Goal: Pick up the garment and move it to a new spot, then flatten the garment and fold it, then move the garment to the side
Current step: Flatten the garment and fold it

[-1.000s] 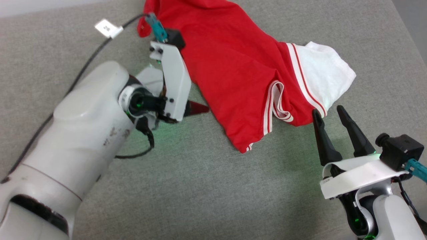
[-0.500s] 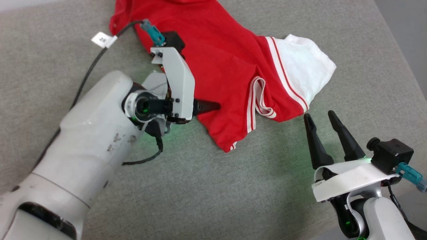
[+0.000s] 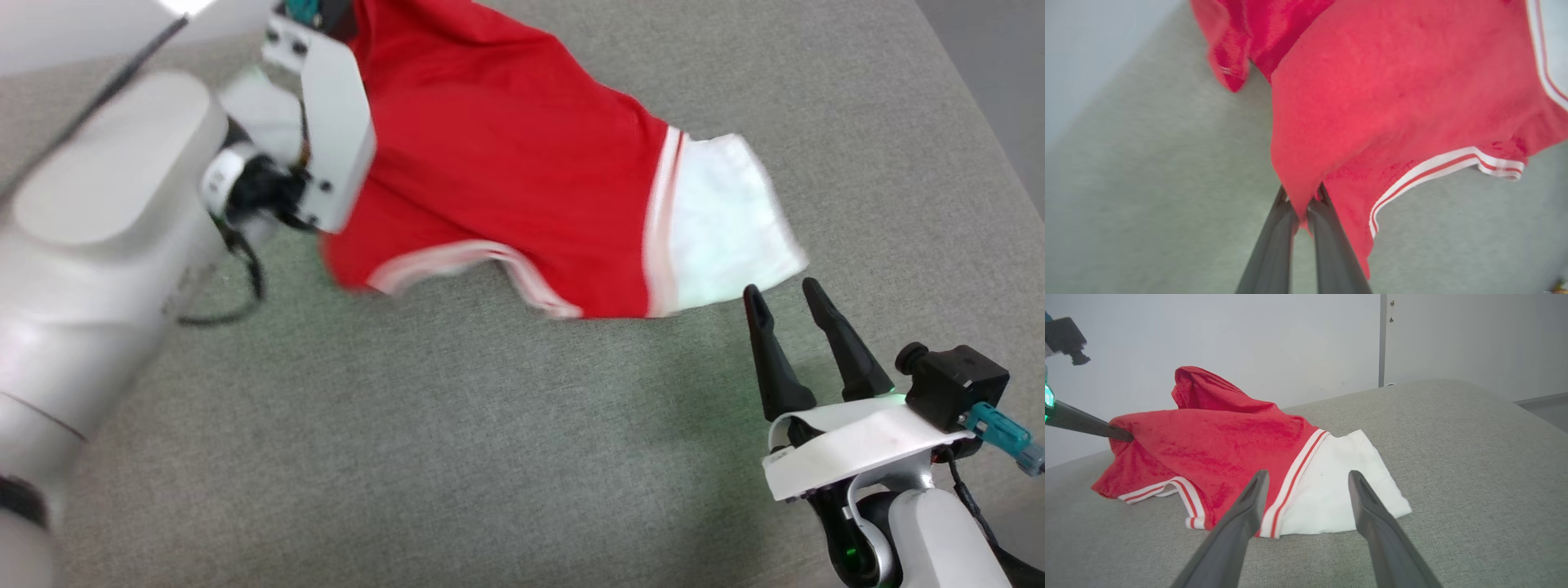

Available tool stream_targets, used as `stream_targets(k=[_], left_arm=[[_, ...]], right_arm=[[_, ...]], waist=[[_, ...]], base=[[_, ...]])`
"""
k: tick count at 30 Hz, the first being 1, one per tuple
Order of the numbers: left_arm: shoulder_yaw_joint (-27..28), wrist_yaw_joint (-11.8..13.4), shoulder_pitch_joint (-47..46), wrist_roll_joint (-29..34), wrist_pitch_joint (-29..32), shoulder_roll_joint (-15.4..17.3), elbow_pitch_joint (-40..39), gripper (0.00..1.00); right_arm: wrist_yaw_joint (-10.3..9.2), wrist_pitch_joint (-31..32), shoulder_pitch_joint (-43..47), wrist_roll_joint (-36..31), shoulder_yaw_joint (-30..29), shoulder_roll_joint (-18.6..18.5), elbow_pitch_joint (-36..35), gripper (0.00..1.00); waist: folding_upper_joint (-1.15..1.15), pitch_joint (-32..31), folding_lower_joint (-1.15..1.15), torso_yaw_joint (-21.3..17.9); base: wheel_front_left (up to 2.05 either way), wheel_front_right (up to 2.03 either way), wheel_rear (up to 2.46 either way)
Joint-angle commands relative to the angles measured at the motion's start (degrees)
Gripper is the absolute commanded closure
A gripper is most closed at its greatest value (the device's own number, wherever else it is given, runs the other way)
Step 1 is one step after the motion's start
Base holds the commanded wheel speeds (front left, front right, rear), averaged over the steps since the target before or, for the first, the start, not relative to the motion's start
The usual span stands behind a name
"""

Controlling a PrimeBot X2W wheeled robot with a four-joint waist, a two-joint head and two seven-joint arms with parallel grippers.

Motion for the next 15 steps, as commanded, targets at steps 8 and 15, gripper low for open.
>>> stream_targets(k=[8,15], left_arm=[[-7.8,-2.5,-1.7,8.8,-4.8,-7.3,-3.0,1.00],[-9.2,-3.6,3.2,4.8,-6.5,-14.2,-4.1,0.87]], right_arm=[[-0.06,-0.1,0.2,0.5,1.1,0.2,-0.1,0.00],[-0.06,-0.3,-0.7,0.6,0.9,0.3,0.2,0.00]], waist=[[0.00,1.2,0.00,-1.3],[0.00,2.3,0.00,-1.8]], base=[[0.00,0.00,0.00],[0.00,0.00,0.00]])
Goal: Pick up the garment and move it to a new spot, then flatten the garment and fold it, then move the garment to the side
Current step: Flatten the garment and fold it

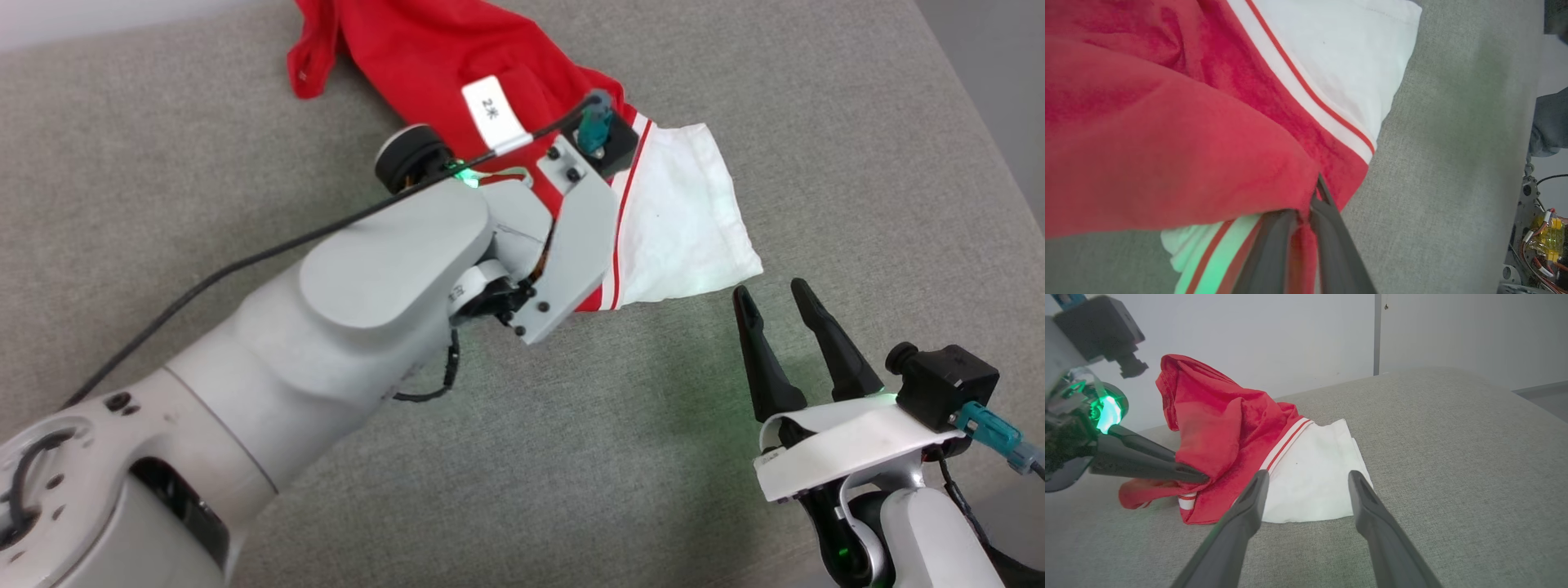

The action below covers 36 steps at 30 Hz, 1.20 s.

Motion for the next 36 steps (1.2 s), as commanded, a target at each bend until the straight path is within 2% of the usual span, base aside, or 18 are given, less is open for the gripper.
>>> stream_targets(k=[1,2,3,4,11,15,21,29,36], left_arm=[[-0.1,-0.2,0.6,-0.2,-0.4,0.5,0.5,0.78],[-0.2,-0.3,0.6,-0.1,-0.9,0.7,0.9,0.59],[0.0,-0.3,0.6,-0.8,-1.1,1.0,1.2,0.04],[0.8,-0.4,0.8,-2.1,-1.2,1.1,1.3,0.00],[5.3,-0.4,-0.7,-10.9,3.1,3.8,-2.5,0.00],[8.4,0.0,-2.2,-15.6,7.0,6.9,-5.7,0.00],[8.5,2.2,-3.7,-13.1,6.6,9.8,-4.6,0.00],[6.6,1.6,-2.4,-10.1,3.0,9.8,3.3,0.00],[6.6,0.2,-1.1,-13.4,5.5,8.4,5.8,0.00]], right_arm=[[-0.06,-0.2,-0.6,0.0,-0.1,0.2,0.1,0.00],[-0.06,-0.2,-0.7,0.2,0.1,0.2,0.1,0.00],[-0.06,-0.3,-0.7,0.2,-0.1,0.2,0.2,0.00],[-0.06,-0.3,-0.6,0.2,-0.3,0.2,0.3,0.00],[-0.06,0.4,0.2,-0.6,-1.1,0.1,0.3,0.00],[-0.06,0.9,-0.2,-0.8,-0.9,0.1,-0.3,0.00],[-0.06,0.9,-1.2,-0.2,-0.1,0.1,-0.9,0.00],[-0.06,-0.2,-1.8,0.5,1.1,0.2,0.2,0.00],[-0.06,-0.7,-1.9,0.7,0.8,0.2,1.3,0.00]], waist=[[0.00,0.2,0.00,0.0],[0.00,0.2,0.00,0.1],[0.00,0.1,0.00,0.3],[0.00,0.0,0.00,0.6],[0.00,-1.3,0.00,3.7],[0.00,-1.3,0.00,4.3],[0.00,0.3,0.00,3.0],[0.00,2.2,0.00,0.4],[0.00,2.1,0.00,0.3]], base=[[0.00,0.00,0.00],[0.00,0.00,0.00],[0.00,0.00,0.00],[0.00,0.00,0.00],[0.00,0.00,0.00],[0.00,0.00,0.00],[0.00,0.00,0.00],[0.00,0.00,0.00],[0.00,0.00,0.00]])
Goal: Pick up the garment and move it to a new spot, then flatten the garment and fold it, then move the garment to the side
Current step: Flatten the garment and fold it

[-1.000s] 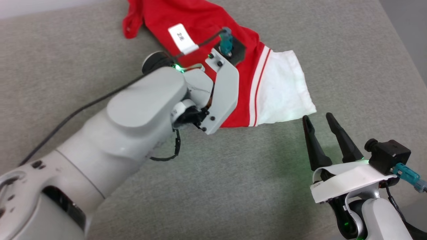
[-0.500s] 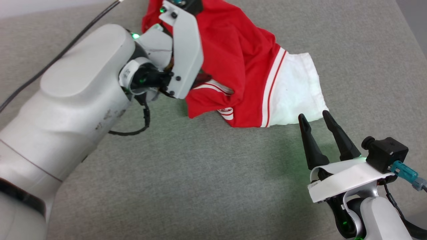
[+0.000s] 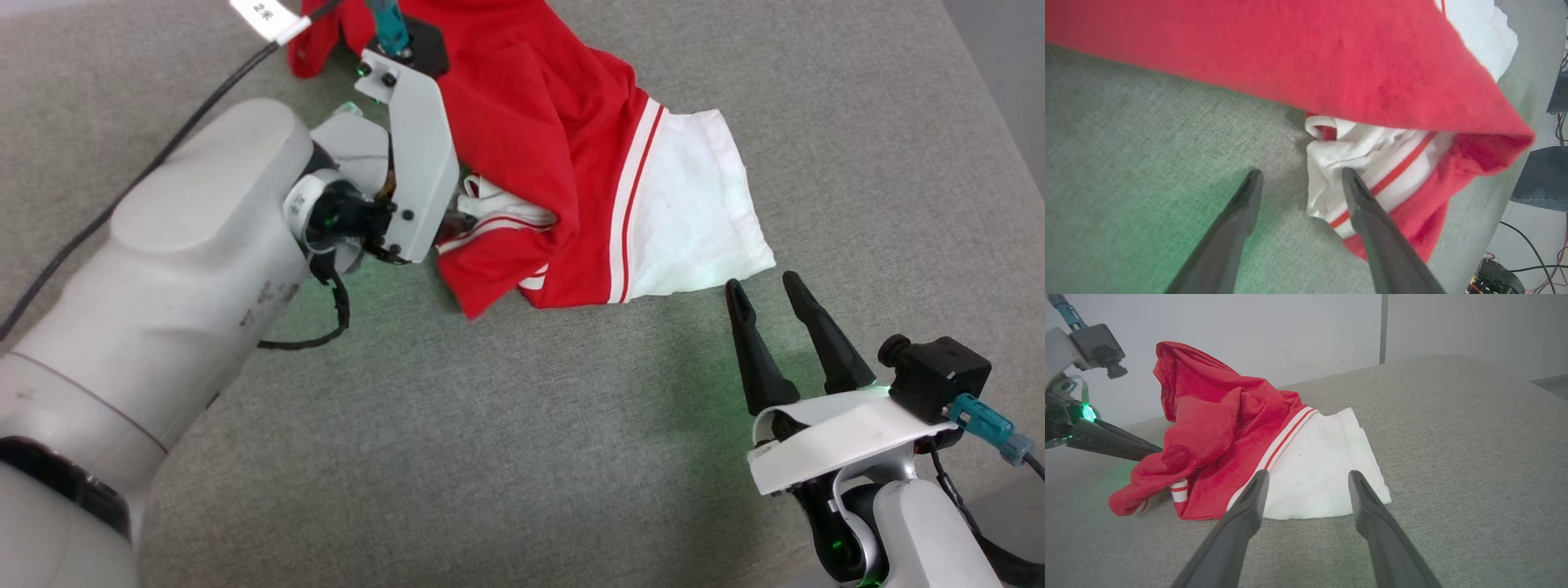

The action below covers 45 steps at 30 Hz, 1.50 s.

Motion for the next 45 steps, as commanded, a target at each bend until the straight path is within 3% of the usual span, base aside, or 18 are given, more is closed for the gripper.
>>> stream_targets(k=[1,12,13,15,16,17,18,26,30,34,38,41,45], left_arm=[[-0.4,-0.4,0.7,-0.2,0.2,0.0,-0.1,0.00],[0.3,-0.9,1.6,-2.7,-1.8,-3.4,-0.8,0.00],[0.3,-0.9,1.6,-2.8,-2.0,-3.5,-0.5,0.11],[0.2,-1.0,1.5,-2.7,-2.4,-3.5,0.0,0.72],[0.2,-1.0,1.4,-2.8,-2.4,-3.5,0.2,0.92],[0.2,-1.0,1.4,-2.8,-2.4,-3.5,0.2,0.92],[0.3,-1.0,1.3,-3.0,-2.6,-3.4,0.4,1.00],[3.5,-0.9,2.7,-7.7,-4.3,-3.1,-1.2,1.00],[4.3,-1.0,4.2,-8.3,-6.5,-0.4,-2.7,1.00],[5.7,-0.8,6.9,-8.5,-9.5,4.4,-3.4,1.00],[6.5,1.1,10.6,-8.1,-12.5,8.8,-3.5,1.00],[7.6,2.7,13.7,-9.3,-14.8,10.7,-3.9,1.00],[6.6,3.0,17.5,-8.8,-15.5,12.2,-5.3,1.00]], right_arm=[[-0.06,-0.2,-0.5,0.0,0.0,0.2,0.2,0.00],[-0.06,0.3,-1.1,-0.2,0.7,0.2,-0.3,0.00],[-0.06,0.3,-1.2,-0.1,0.7,0.2,-0.3,0.00],[-0.06,0.1,-1.1,0.0,0.7,0.2,-0.2,0.00],[-0.06,0.1,-1.0,0.0,0.7,0.2,-0.2,0.00],[-0.06,0.1,-1.0,0.0,0.7,0.2,-0.2,0.00],[-0.06,0.1,-0.8,-0.1,0.5,0.2,-0.1,0.00],[-0.06,1.0,1.2,-0.9,-1.4,-0.5,-0.5,0.00],[-0.06,2.4,1.5,-1.6,-1.8,-1.3,-1.7,0.00],[-0.06,4.2,2.4,-2.2,-2.5,-2.1,-3.2,0.00],[-0.06,6.2,3.2,-3.0,-3.3,-2.8,-5.0,0.00],[-0.06,7.5,4.0,-3.3,-3.7,-2.9,-6.1,0.00],[-0.06,8.6,4.8,-3.7,-4.3,-3.2,-7.6,0.00]], waist=[[-0.01,-0.2,0.00,0.3],[-0.01,-0.1,0.00,0.9],[-0.01,0.0,0.00,0.8],[-0.01,-0.1,0.00,0.6],[-0.01,-0.2,0.00,0.6],[-0.01,-0.2,0.00,0.6],[-0.01,-0.3,0.00,0.7],[-0.01,-3.4,0.00,5.7],[-0.01,-5.5,0.00,9.8],[-0.01,-7.5,0.00,13.3],[-0.01,-8.7,0.00,15.9],[-0.01,-9.1,0.00,17.0],[-0.01,-9.1,0.00,18.1]], base=[[0.00,0.00,0.00],[0.00,0.00,0.00],[0.00,0.00,0.00],[0.00,0.00,0.00],[0.00,0.00,0.00],[0.00,0.00,0.00],[0.00,0.00,0.00],[0.00,0.00,0.00],[0.00,0.00,0.00],[0.00,0.00,0.00],[0.00,0.00,0.00],[0.00,0.00,0.00],[0.00,0.00,0.00]])
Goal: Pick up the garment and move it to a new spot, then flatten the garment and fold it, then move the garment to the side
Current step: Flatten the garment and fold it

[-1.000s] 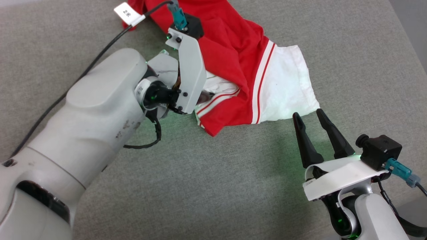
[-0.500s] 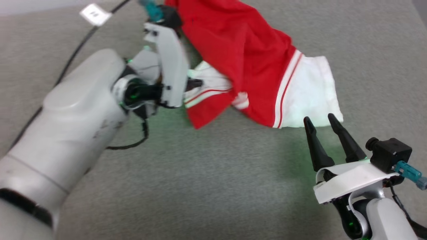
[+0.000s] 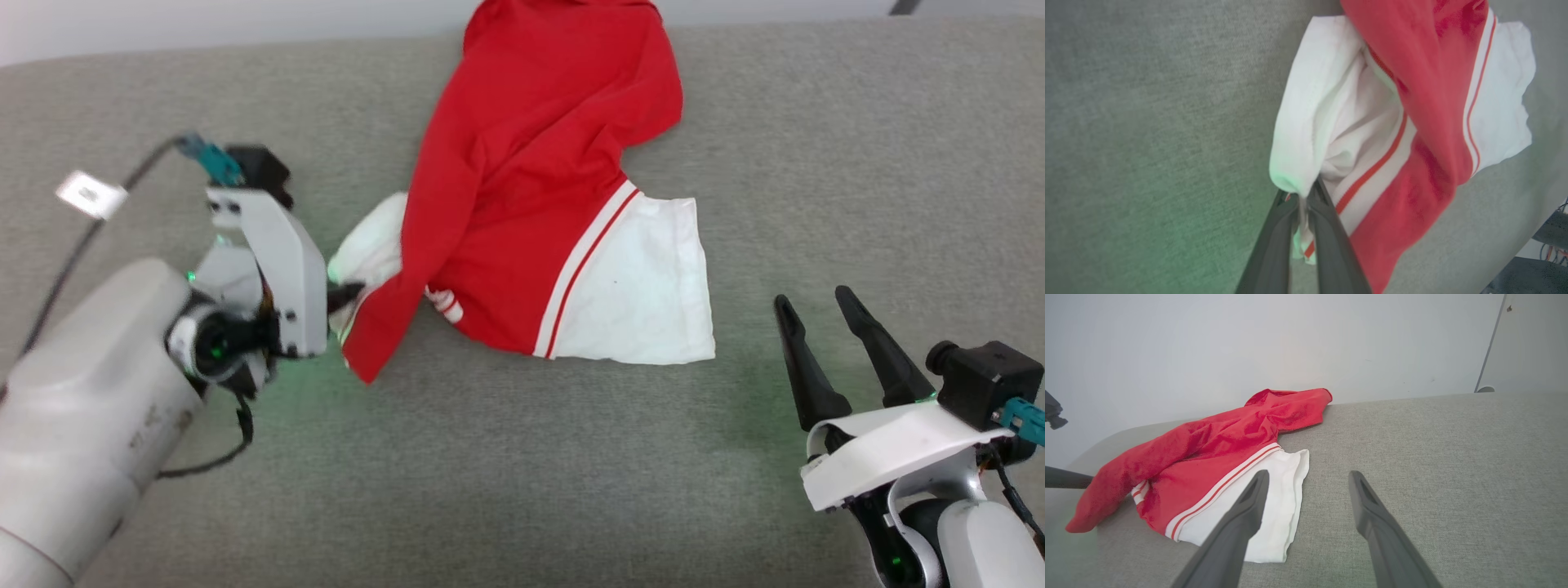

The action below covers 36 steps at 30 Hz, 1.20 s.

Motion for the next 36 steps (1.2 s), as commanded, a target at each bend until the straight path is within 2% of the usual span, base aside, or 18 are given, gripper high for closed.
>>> stream_targets(k=[1,5,6,7,8,14,20,21,23,24,31,36], left_arm=[[-0.3,0.3,0.6,0.8,-0.1,0.3,-0.3,1.00],[-1.1,0.9,1.7,1.1,-0.1,-0.2,-1.5,1.00],[-1.2,1.1,1.4,1.5,-0.2,-0.2,-1.8,0.87],[-1.2,1.2,0.9,1.9,-0.4,0.1,-2.1,0.18],[-1.1,1.4,0.4,1.9,-0.3,0.3,-2.4,0.00],[-0.3,2.8,-1.6,1.9,0.8,1.6,-3.6,0.00],[-0.3,3.8,-2.1,1.7,1.8,1.6,-2.5,0.00],[-0.2,3.9,-2.2,1.6,1.7,1.6,-2.2,0.35],[0.2,4.0,-2.3,1.5,1.1,1.5,-1.5,0.82],[0.5,3.9,-2.5,1.6,0.6,1.7,-1.2,1.00],[2.6,4.4,-2.5,1.3,-3.4,2.7,1.1,1.00],[2.0,6.9,-1.9,3.9,-6.0,4.3,3.7,1.00]], right_arm=[[-0.05,0.3,0.8,-0.5,-0.2,-0.2,-0.3,0.00],[-0.06,1.2,1.0,-0.8,-0.6,-0.2,-1.4,0.00],[-0.06,1.3,1.1,-0.8,-0.6,-0.2,-1.6,0.00],[-0.06,1.5,1.2,-0.9,-0.6,-0.1,-1.9,0.00],[-0.06,1.7,1.2,-0.9,-0.6,-0.1,-2.1,0.00],[-0.06,1.8,1.1,-0.7,0.0,0.2,-2.5,0.00],[-0.06,1.2,1.2,-0.6,0.3,0.5,-2.2,0.00],[-0.06,1.0,1.1,-0.6,0.3,0.5,-2.1,0.00],[-0.05,0.9,1.0,-0.6,0.2,0.5,-2.0,0.00],[-0.05,0.8,1.1,-0.6,0.2,0.5,-2.0,0.00],[-0.06,1.0,1.5,-0.9,0.1,0.7,-1.6,0.00],[-0.06,1.3,1.1,-1.1,0.2,0.5,-1.9,0.00]], waist=[[0.00,-0.8,0.00,1.4],[0.00,-0.8,0.00,2.0],[0.00,-0.7,0.00,2.0],[0.00,-0.7,0.00,2.0],[0.00,-0.7,0.00,2.0],[0.00,-0.1,0.00,0.9],[0.00,0.9,0.00,-0.5],[0.00,1.0,0.00,-0.7],[0.00,1.1,0.00,-0.9],[0.00,1.2,0.00,-1.0],[0.00,0.8,0.00,0.0],[0.00,0.7,0.00,0.8]], base=[[0.00,0.00,0.00],[0.00,0.00,0.00],[0.00,0.00,0.00],[0.00,0.00,0.00],[0.00,0.00,0.00],[0.00,0.00,0.00],[0.00,0.00,0.00],[0.00,0.00,0.00],[0.00,0.00,0.00],[0.00,0.00,0.00],[0.00,0.00,0.00],[0.00,0.00,0.00]])
